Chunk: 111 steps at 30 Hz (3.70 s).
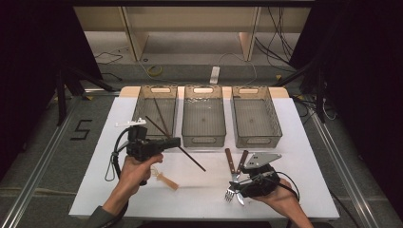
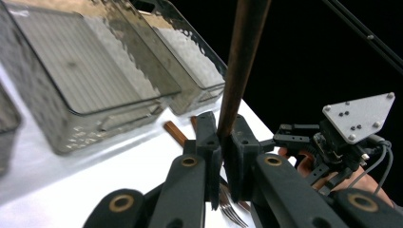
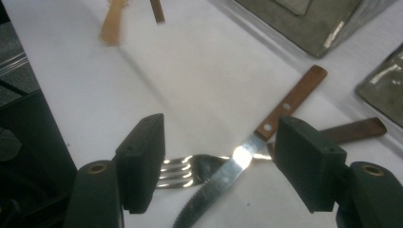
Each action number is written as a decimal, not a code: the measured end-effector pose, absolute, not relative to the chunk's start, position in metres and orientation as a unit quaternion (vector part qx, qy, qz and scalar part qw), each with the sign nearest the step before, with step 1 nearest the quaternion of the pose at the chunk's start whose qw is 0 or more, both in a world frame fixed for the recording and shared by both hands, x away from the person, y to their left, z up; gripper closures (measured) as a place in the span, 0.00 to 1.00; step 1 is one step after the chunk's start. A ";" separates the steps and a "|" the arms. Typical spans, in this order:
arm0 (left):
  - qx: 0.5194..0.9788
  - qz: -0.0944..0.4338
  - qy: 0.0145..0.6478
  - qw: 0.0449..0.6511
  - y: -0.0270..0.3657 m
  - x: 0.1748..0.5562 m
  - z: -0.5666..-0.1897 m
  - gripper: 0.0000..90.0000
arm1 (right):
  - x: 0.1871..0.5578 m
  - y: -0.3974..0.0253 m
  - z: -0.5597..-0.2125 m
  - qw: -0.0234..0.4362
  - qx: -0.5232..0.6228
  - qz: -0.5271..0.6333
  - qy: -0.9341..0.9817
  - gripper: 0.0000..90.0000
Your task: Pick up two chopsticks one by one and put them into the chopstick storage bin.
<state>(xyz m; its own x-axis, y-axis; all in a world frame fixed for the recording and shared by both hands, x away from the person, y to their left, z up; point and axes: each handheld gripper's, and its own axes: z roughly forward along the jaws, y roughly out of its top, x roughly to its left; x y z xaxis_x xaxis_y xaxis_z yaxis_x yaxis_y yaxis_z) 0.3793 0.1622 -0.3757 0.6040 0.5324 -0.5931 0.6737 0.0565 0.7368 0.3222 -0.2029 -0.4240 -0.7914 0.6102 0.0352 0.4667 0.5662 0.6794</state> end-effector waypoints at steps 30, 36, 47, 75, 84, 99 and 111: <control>0.676 0.007 0.522 0.520 0.228 0.464 -0.332 0.94 | 0.321 -0.216 -0.428 0.106 0.323 0.350 0.873 0.36; 0.673 0.021 0.537 0.508 0.234 0.479 -0.326 0.94 | 0.321 -0.217 -0.428 0.105 0.327 0.349 0.872 0.35; 0.683 0.039 0.556 0.471 0.230 0.498 -0.332 0.94 | 0.321 -0.219 -0.427 0.106 0.330 0.352 0.870 0.33; 0.716 0.032 0.568 0.405 0.213 0.514 -0.356 0.94 | 0.319 -0.223 -0.427 0.104 0.330 0.355 0.869 0.33; 0.730 0.020 0.567 0.380 0.207 0.518 -0.360 0.93 | 0.319 -0.222 -0.428 0.102 0.328 0.354 0.870 0.32; 0.714 0.019 0.600 0.360 0.200 0.527 -0.373 0.76 | 0.318 -0.222 -0.429 0.100 0.324 0.348 0.874 0.32; 0.720 0.006 0.601 0.347 0.193 0.531 -0.378 0.35 | 0.318 -0.221 -0.429 0.097 0.323 0.346 0.876 0.32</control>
